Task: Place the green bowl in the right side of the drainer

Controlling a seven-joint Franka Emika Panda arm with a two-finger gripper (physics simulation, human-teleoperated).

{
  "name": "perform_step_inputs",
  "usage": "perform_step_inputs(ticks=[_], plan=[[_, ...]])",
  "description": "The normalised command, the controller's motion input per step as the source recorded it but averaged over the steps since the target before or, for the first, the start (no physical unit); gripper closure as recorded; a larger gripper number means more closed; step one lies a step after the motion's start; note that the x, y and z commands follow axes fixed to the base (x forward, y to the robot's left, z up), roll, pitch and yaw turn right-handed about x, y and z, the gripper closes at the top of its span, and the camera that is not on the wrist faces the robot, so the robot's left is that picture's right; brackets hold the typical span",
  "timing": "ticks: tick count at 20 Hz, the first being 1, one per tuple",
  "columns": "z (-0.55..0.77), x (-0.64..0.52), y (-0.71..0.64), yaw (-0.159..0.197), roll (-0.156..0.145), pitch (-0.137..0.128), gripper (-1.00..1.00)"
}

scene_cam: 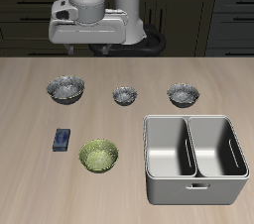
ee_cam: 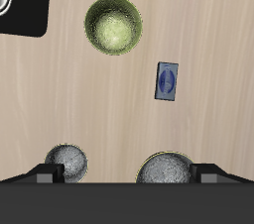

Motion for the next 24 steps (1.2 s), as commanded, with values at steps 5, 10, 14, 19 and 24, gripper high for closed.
perform_step_inputs(ticks=[5, 10, 14, 19, 24], plan=[[0.09, 0.39, -0.35, -0.062, -0.012, -0.006, -1.0], [0.03, 0.33, -0.29, -0.051, -0.063, -0.011, -1.0], [0.03, 0.23, -0.04, -0.041, -0.009, -0.012, -1.0], [-0.01, 0.28, 0.0, -0.023, -0.006, 0.0, -1.0], [0.0, 0.32, -0.08, -0.011, 0.004, -0.004, -1.0]])
